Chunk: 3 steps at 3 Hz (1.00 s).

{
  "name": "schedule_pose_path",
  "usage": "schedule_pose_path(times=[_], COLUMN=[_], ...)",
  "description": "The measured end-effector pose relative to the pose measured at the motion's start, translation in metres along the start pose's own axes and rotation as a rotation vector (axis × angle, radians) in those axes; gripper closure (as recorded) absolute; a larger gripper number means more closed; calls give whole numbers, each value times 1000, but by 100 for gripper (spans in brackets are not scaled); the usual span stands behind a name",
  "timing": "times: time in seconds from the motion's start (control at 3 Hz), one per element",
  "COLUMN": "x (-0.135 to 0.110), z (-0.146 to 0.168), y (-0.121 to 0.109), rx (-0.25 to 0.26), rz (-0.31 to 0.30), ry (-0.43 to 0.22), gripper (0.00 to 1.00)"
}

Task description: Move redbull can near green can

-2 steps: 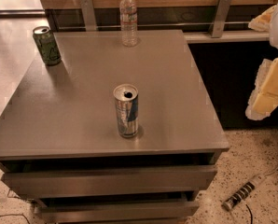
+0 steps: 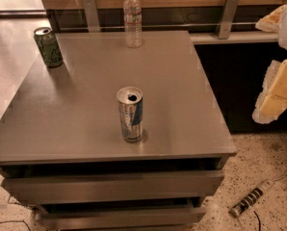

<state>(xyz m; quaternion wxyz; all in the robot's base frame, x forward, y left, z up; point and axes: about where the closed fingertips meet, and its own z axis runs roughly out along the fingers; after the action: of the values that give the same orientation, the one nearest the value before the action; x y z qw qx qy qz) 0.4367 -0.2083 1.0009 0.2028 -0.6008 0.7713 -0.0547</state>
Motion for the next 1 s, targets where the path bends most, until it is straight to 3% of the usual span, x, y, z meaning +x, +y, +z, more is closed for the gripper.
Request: schedule_pose_path(times=[0.33,1.0], x=[-4,-8], z=[3,64], y=[1,4], rx=[-3,-29], rz=[7,42], ry=[-63,-423], gripper=[0,0])
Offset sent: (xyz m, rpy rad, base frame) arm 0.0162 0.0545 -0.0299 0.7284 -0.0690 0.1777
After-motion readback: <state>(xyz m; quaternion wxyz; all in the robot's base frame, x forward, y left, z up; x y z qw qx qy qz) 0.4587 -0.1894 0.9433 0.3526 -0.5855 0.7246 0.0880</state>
